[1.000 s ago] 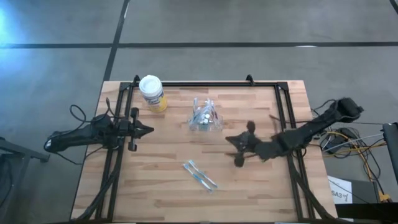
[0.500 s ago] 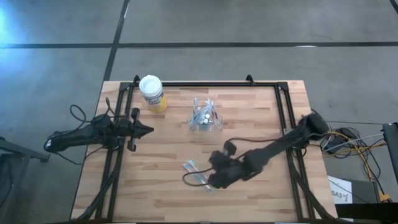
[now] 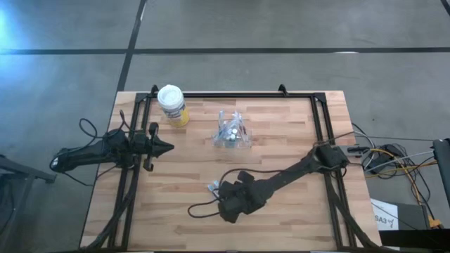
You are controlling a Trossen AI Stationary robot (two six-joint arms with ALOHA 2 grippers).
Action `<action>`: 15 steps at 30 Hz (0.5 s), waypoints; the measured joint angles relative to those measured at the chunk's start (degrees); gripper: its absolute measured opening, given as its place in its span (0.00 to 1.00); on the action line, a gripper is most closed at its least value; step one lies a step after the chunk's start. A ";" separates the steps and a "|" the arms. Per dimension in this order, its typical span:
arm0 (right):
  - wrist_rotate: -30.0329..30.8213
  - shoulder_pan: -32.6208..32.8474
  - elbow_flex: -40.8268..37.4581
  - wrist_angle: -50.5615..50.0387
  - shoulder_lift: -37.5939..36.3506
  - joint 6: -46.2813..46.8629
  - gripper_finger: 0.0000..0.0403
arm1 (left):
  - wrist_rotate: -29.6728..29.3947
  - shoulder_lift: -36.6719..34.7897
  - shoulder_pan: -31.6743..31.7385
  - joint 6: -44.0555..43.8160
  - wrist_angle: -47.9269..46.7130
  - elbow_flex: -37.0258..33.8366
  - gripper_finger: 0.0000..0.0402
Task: Pick & Place toothbrushing station
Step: Put the blue toothbrush into the left section of the transparent organizer
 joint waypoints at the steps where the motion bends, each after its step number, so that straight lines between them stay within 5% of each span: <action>1: -0.94 -0.14 0.87 -0.93 1.10 0.75 0.38 | -0.02 0.00 0.00 0.00 0.00 0.00 0.06; 7: -3.90 -0.52 6.40 -1.78 6.88 2.00 0.47 | 0.79 0.25 0.00 -0.22 -0.47 0.00 0.05; 15: -5.86 -1.98 8.16 -6.00 9.92 3.21 0.46 | 1.19 1.22 0.02 -0.36 -0.91 0.00 0.06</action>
